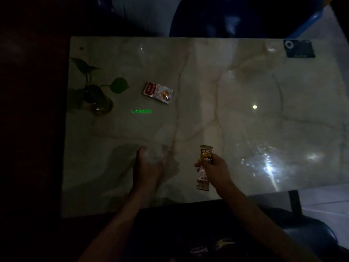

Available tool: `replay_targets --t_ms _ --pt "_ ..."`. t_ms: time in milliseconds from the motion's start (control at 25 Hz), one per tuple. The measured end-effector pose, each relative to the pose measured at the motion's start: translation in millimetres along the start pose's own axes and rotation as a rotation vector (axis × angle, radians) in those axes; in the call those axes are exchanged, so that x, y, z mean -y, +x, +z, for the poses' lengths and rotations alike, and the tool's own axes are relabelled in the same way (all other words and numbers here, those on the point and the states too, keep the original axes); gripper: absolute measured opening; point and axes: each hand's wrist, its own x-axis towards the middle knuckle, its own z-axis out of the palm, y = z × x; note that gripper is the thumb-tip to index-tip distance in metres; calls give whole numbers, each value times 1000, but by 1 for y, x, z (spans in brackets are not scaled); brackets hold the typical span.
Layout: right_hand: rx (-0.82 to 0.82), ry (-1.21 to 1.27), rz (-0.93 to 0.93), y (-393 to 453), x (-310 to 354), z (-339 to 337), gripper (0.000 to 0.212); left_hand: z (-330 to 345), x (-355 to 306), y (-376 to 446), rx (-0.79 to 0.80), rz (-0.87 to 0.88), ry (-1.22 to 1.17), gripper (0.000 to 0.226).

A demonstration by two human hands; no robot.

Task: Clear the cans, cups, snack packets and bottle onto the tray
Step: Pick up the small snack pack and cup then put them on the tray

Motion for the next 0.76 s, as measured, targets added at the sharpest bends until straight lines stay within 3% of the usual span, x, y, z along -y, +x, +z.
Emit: replay_targets --t_ms 120,280,520,640,760 --pt "78 -45 -12 -4 7 14 15 0 -2 -1 59 -11 3 62" --pt "226 35 -35 -10 26 45 21 -10 3 -8 227 128 138 73" --pt "314 143 91 -18 29 65 15 -14 3 -21 120 243 273 72" --pt "366 156 98 -17 31 49 26 -9 -3 -22 157 216 170 80" --pt "351 186 55 -14 29 26 22 0 -13 -24 276 215 76 62"
